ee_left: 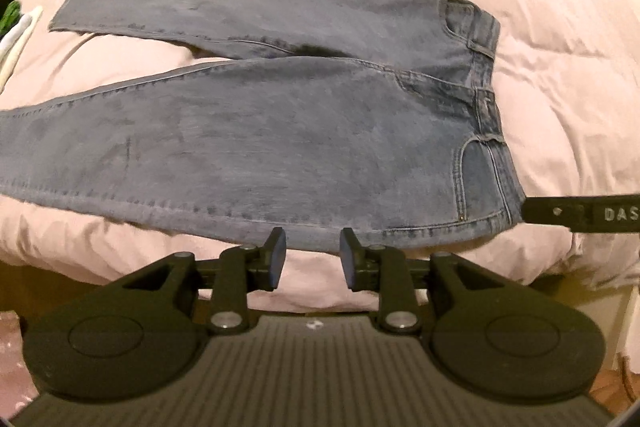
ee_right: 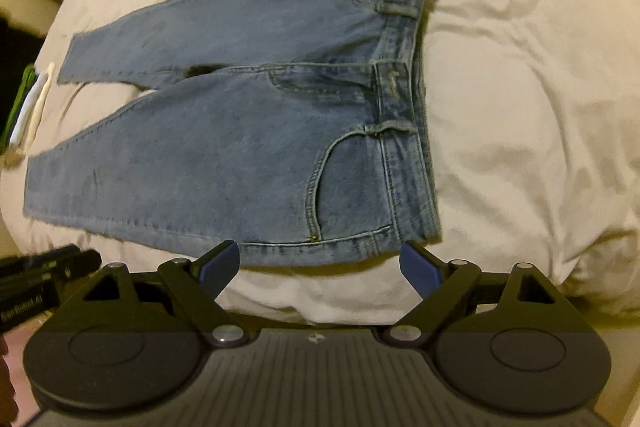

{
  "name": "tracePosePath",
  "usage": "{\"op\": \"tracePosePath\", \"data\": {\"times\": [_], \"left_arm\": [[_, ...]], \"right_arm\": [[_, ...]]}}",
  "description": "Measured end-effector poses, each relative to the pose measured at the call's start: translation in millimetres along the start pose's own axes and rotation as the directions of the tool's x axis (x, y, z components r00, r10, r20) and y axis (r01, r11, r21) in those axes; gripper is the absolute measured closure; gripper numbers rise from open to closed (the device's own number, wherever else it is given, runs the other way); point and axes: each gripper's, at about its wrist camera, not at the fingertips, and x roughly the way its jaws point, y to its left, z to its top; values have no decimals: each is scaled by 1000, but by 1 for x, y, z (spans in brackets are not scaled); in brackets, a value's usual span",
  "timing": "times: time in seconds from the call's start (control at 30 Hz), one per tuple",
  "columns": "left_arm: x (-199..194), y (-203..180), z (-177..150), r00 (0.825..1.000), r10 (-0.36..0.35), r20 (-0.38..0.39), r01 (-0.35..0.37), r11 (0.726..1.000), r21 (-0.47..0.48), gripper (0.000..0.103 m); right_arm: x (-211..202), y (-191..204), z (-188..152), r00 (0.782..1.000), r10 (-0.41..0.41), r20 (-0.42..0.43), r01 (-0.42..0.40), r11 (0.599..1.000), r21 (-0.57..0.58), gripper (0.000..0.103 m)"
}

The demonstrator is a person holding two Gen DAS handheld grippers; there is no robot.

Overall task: Fold clothes
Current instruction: 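Open both tools and withdraw above the flat jeans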

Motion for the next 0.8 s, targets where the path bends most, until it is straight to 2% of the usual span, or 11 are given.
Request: {"op": "tracePosePath", "data": {"times": [0.13,0.27,0.43,0.6,0.73,0.8], "left_arm": [[-9,8,-4,1000,-8,12,9,999,-41,79],[-16,27,1,999,19,31,-19,1000,-21,75],[-11,72,14,999,13,39,-14,1000,25,75],[2,141,32,999,-18,42,11,988,155,74],[1,209,44,998,-25,58,12,977,214,74],[-7,240,44,997,-28,69,10,969,247,74]], "right_arm": [[-8,-3,2,1000,-6,22,6,1000,3,14],[-7,6,2,999,8,37,-9,1000,27,14],[0,30,-5,997,-10,72,4,995,95,14],[12,70,-23,986,-65,152,25,968,250,14],[25,116,-52,974,-123,189,38,916,399,14],[25,145,-68,970,-135,204,34,900,435,14]]}}
